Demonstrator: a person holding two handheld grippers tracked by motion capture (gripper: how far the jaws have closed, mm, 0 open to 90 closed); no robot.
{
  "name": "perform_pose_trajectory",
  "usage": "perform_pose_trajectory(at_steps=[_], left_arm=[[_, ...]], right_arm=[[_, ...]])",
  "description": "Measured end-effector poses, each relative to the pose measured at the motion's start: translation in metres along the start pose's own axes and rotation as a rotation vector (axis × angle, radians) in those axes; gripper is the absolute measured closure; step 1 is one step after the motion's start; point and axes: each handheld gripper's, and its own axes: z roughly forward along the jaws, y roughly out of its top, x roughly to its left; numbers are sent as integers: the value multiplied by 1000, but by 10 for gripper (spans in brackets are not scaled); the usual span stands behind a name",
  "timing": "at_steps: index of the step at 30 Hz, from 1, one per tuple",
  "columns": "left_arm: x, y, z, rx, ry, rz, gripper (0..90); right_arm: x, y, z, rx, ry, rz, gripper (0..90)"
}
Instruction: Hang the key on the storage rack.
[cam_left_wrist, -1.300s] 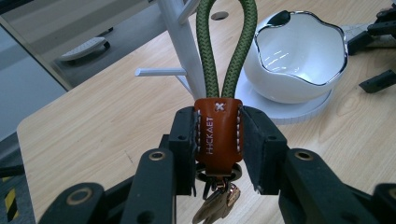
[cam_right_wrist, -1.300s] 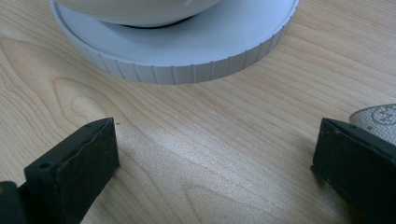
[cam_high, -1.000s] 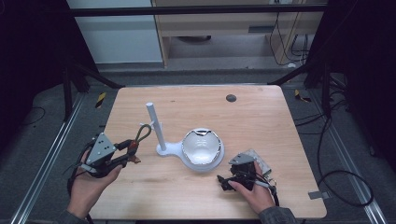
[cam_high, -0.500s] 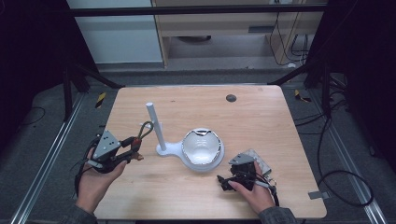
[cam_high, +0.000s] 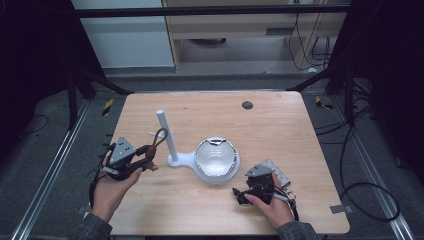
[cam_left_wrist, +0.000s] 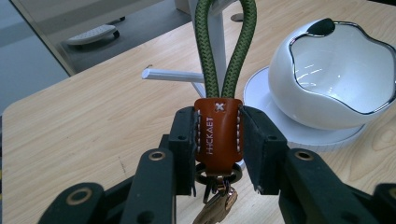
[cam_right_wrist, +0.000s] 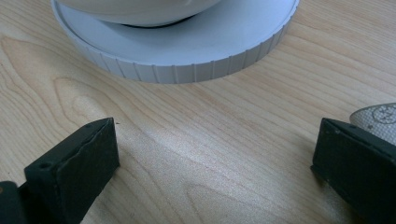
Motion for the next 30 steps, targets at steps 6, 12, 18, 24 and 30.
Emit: perform_pose_trajectory(at_steps=[6, 12, 18, 24, 30], left_arm=[[0, -1, 7, 12, -2, -6, 656], [-2, -1, 13, 25, -3, -8, 656], [-3, -1, 20, 31, -6, -17, 656], [-4, -1, 25, 30, -9, -30, 656], [-4, -1, 31, 29, -14, -48, 656]], right_arm=[[0, 0, 0, 1, 0, 0, 4], [0, 0, 0, 1, 0, 0, 4], [0, 0, 0, -1, 0, 1, 4], [0, 0, 0, -3, 1, 2, 4], [0, 0, 0, -3, 1, 1, 4]])
